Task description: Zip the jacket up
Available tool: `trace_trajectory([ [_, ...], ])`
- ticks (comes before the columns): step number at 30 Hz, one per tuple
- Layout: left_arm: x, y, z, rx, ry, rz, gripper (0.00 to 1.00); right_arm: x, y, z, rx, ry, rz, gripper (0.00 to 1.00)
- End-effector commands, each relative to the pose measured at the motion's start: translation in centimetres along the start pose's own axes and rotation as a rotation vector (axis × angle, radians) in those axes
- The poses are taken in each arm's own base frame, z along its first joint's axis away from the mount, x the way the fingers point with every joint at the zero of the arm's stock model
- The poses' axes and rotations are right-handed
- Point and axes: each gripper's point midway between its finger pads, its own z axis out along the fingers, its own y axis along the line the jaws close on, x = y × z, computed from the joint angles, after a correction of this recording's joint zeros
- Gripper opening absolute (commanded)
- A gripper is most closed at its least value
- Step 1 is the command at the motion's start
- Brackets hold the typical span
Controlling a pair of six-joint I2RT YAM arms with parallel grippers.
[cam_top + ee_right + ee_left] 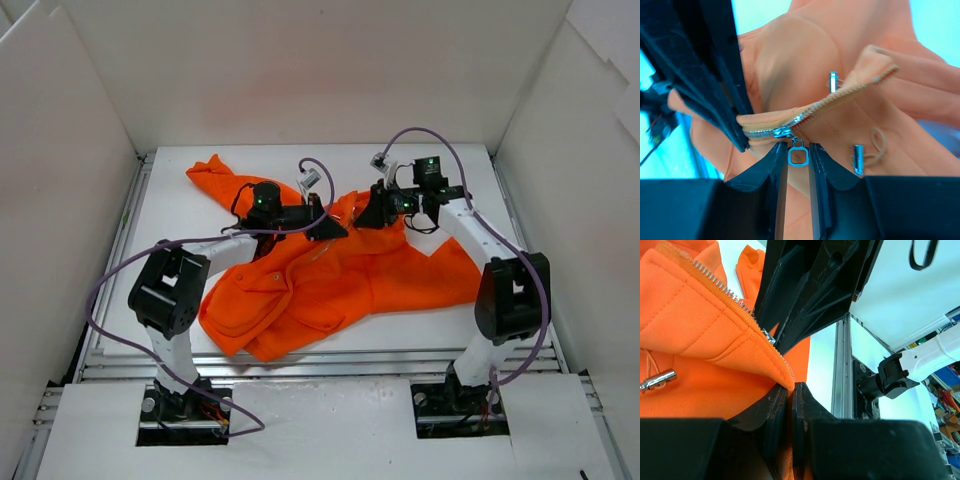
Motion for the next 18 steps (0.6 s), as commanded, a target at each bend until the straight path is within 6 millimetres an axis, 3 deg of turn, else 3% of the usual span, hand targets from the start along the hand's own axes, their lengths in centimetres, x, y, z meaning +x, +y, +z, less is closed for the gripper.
trace_trajectory([
  [1,-4.9,-5.3,-1.0,0.106,-0.085,0.200,0.00,-3.6,-0.2,-1.6,0.156,-0.109,-0.046,0.00],
  [7,-4.9,-5.2,-1.4,0.056,-0.078,0.190,0.00,-4.8,-3.5,-4.5,0.480,-0.189,0.053,0.00],
  [14,-4.5,-5.8,-1.9,0.012,-0.065,0.195,0.00,-8.1,-6.9,-8.7,0.791,-0.318,0.109,0.00],
  [15,-4.5,-5.7,-2.0,0.000,-0.063,0.197,0.00,-9.3,-7.4,-9.5,0.833,-0.359,0.101,0.00],
  [18,-3.8,-5.5,-1.8,-0.021,-0.035,0.193,0.00,-10.8,-10.4,-11.9,1.003,-0.413,0.131,0.00],
])
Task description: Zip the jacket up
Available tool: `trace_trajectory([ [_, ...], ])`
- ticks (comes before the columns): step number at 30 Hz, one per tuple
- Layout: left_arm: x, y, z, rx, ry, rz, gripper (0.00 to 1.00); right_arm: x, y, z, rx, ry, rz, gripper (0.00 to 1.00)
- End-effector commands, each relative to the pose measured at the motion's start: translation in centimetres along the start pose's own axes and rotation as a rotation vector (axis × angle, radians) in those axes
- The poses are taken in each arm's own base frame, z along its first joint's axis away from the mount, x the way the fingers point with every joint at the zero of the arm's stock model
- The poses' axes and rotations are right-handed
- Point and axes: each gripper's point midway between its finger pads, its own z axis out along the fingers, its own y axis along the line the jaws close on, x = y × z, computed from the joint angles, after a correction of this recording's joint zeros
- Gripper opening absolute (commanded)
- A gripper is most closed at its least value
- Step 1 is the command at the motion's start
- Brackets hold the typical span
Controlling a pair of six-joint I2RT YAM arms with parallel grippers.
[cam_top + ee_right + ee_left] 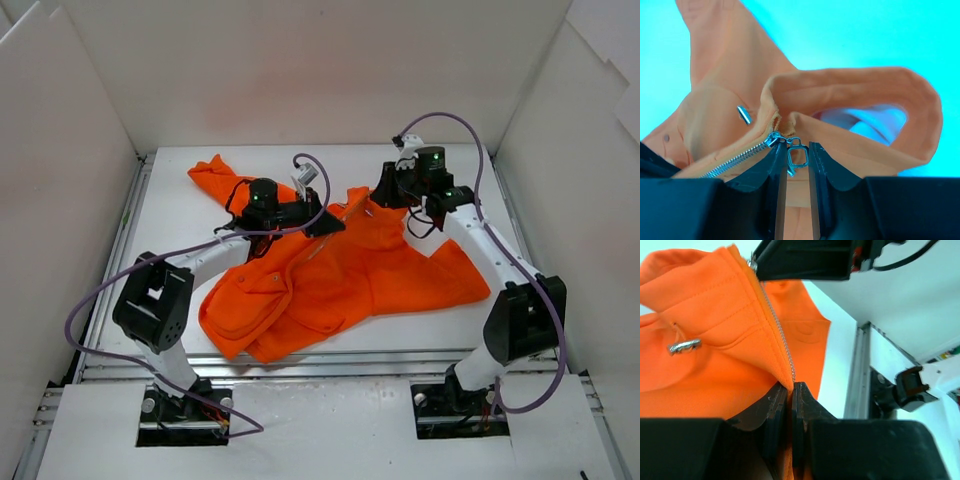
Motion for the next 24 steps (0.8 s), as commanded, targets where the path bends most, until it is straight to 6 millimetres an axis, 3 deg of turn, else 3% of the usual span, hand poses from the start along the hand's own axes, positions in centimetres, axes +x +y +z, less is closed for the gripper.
trace_trajectory([
  [1,-1.9,-3.7,-1.2,0.067,0.000,0.120,0.00,-9.3,-8.8,-2.1,0.441,-0.301,0.031,0.00],
  [2,-1.8,-3.5,-1.3,0.048,0.000,0.125,0.00,-9.0,-10.5,-1.3,0.480,-0.279,0.047,0.00],
  [3,-1.4,-2.9,-1.4,0.021,0.016,0.108,0.00,-11.2,-10.7,-1.8,0.490,-0.318,0.056,0.00],
  [6,-1.6,-1.6,-1.1,-0.036,0.038,0.116,0.00,-13.3,-13.0,-1.8,0.531,-0.320,0.101,0.00],
  [7,-3.0,-0.8,-1.1,-0.077,0.007,0.133,0.00,-13.9,-12.9,-1.8,0.521,-0.326,0.105,0.00],
  [9,-3.8,1.5,-0.7,-0.159,0.002,0.099,0.00,-15.8,-12.7,-2.0,0.501,-0.362,0.106,0.00],
  [10,-7.2,1.7,-0.4,-0.211,-0.052,0.141,0.00,-16.3,-12.5,-2.1,0.496,-0.371,0.107,0.00],
  [11,-7.8,3.4,-0.2,-0.258,-0.050,0.131,0.00,-16.7,-12.4,-2.1,0.487,-0.379,0.109,0.00],
  [12,-8.4,3.9,-0.2,-0.297,-0.039,0.130,0.08,-17.7,-11.6,-2.4,0.457,-0.394,0.113,0.00],
  [13,-12.1,3.5,-0.3,-0.341,-0.103,0.176,0.21,-18.0,-11.4,-2.3,0.446,-0.394,0.118,0.00],
  [14,-13.1,4.5,-0.8,-0.390,-0.119,0.172,0.50,-18.7,-11.2,-2.4,0.442,-0.399,0.119,0.00],
  [15,-14.0,4.6,-1.3,-0.436,-0.130,0.167,0.69,-18.5,-11.2,-2.3,0.448,-0.384,0.129,0.07],
  [16,-16.3,4.6,-2.4,-0.494,-0.178,0.181,0.80,-18.1,-11.4,-2.2,0.461,-0.369,0.135,0.20],
  [17,-17.4,3.7,-3.1,-0.511,-0.203,0.195,0.99,-17.6,-11.1,-2.2,0.457,-0.360,0.136,0.49],
  [18,-17.8,3.5,-3.9,-0.548,-0.211,0.194,1.00,-17.4,-11.1,-2.3,0.455,-0.360,0.147,0.66],
  [19,-18.3,4.1,-5.2,-0.630,-0.239,0.191,0.99,-16.8,-10.6,-2.2,0.439,-0.347,0.153,0.94],
  [20,-19.6,1.7,-7.0,-0.643,-0.287,0.212,1.00,-17.3,-9.8,-3.4,0.430,-0.370,0.157,0.98],
  [21,-20.2,0.8,-8.0,-0.654,-0.334,0.226,1.00,-15.8,-9.2,-3.0,0.402,-0.342,0.171,0.98],
  [22,-17.8,1.3,-8.4,-0.677,-0.328,0.183,1.00,-15.8,-8.9,-3.6,0.397,-0.366,0.175,0.98],
  [23,-19.3,-1.8,-10.9,-0.678,-0.426,0.208,1.00,-16.6,-7.0,-5.7,0.371,-0.413,0.169,0.98],
  [24,-19.4,-3.4,-11.3,-0.651,-0.480,0.222,1.00,-15.0,-6.6,-5.7,0.360,-0.401,0.191,0.98],
])
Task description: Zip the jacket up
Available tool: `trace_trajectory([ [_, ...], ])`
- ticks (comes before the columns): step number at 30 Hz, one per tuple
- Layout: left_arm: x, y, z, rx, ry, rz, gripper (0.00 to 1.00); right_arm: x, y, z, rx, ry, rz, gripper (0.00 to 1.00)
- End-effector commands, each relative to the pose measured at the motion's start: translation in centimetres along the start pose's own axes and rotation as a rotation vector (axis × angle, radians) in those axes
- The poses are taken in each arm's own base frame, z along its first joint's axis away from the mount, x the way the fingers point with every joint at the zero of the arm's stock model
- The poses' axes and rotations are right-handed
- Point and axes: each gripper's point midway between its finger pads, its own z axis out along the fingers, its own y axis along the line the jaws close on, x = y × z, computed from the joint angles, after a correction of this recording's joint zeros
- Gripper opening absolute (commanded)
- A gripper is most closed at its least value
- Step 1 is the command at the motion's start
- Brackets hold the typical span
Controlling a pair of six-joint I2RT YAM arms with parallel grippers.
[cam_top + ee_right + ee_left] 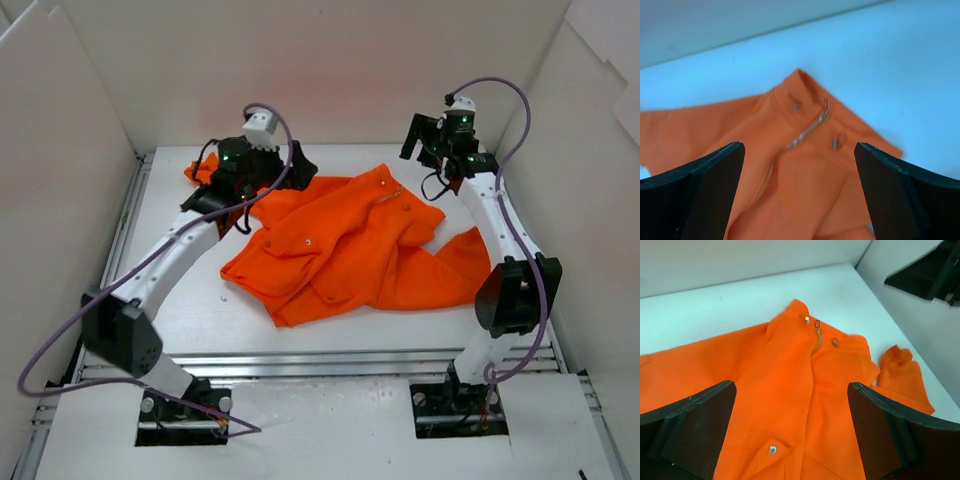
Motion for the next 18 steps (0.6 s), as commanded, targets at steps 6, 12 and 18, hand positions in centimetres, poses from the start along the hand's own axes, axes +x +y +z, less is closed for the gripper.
trace_trajectory([
  [6,-1.8,-4.9,-14.6,-0.046,-0.299,-0.083,1.00,-1.5,5.0,-17.8,-0.211,-0.271,0.080,0.98],
  [12,2.8,-4.1,-22.6,-0.089,-0.282,-0.169,1.00,3.3,3.3,-30.9,-0.373,-0.416,0.147,0.98],
  [18,4.3,-3.5,-29.9,-0.079,-0.332,-0.175,1.00,7.8,-0.2,-34.6,-0.284,-0.368,0.122,0.98],
])
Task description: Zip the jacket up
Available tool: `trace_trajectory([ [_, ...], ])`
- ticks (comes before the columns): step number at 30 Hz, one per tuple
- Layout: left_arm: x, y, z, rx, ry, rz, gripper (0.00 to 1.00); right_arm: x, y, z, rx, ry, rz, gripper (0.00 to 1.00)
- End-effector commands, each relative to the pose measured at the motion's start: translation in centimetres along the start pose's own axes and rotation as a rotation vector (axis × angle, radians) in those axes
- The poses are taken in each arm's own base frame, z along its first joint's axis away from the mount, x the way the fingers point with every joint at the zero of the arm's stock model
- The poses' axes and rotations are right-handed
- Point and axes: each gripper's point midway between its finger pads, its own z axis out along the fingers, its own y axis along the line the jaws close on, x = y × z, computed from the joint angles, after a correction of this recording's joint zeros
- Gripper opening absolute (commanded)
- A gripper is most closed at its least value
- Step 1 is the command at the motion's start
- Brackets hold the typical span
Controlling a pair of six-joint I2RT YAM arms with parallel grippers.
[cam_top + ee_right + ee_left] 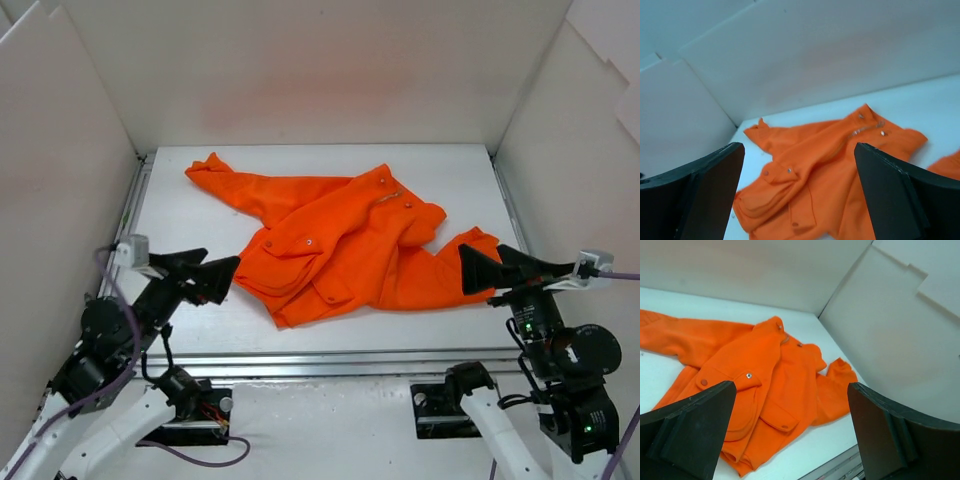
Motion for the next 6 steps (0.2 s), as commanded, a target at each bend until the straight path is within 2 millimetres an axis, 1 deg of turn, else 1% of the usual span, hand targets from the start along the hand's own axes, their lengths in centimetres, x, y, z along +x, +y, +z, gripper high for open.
trace_trajectory([
  [1,-1.0,0.8,-2.6,-0.032,-0.030,-0.013,1.00,5.7,-3.5,-0.1,0.145,0.209,-0.007,0.98],
  [3,-0.1,1.4,-3.1,-0.056,0.008,0.002,1.00,6.7,-4.4,-0.7,0.176,0.239,-0.013,0.98],
  [5,1.0,1.8,-2.9,-0.078,0.062,0.010,1.00,7.5,-4.7,-1.0,0.181,0.254,-0.006,0.98],
  [6,1.2,1.6,-2.6,-0.073,0.084,0.011,1.00,7.7,-4.7,-1.1,0.181,0.258,-0.002,0.98],
])
